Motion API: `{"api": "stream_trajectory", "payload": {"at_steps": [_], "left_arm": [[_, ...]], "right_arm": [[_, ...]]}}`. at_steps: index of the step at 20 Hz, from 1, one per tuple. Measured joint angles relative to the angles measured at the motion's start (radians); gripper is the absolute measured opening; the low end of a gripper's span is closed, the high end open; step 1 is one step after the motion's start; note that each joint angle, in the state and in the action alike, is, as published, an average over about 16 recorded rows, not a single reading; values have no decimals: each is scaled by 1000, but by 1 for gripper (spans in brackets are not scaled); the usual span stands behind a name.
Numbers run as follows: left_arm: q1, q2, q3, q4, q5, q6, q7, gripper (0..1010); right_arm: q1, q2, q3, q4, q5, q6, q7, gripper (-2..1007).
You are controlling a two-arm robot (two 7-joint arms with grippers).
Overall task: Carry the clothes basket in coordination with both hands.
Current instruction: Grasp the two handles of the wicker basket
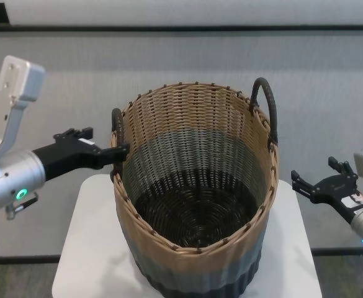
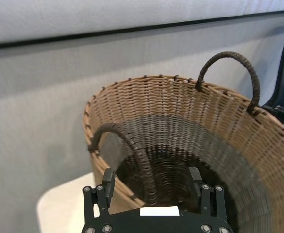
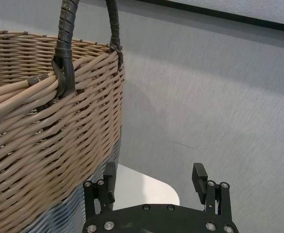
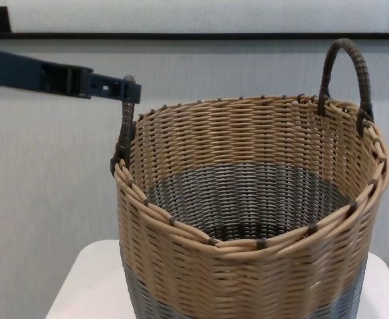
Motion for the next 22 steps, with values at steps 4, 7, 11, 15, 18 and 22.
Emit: {"api": "stream_trajectory", "payload": {"at_steps": [4,7,11,15,18,22], "left_arm": [[-35,-25,15,27,-23,42,16,1000],[-61,-38,31,50,-27,56,25,1000],[-92,-50,55,83,-17,55,31,1000],[-117,-59,77,116,0,43,29,1000],[-132,-66,90,141,13,34,26,1000],[-146,-78,102,171,25,26,22,1000]], "right_arm": [[-1,-7,8,2,-5,4,6,1000],[-2,-12,14,3,-8,7,10,1000],[-4,-18,23,4,-13,11,15,1000],[-5,-25,32,5,-17,17,20,1000],[-6,-30,39,6,-21,21,24,1000],[-7,-37,47,8,-25,26,29,1000]]}}
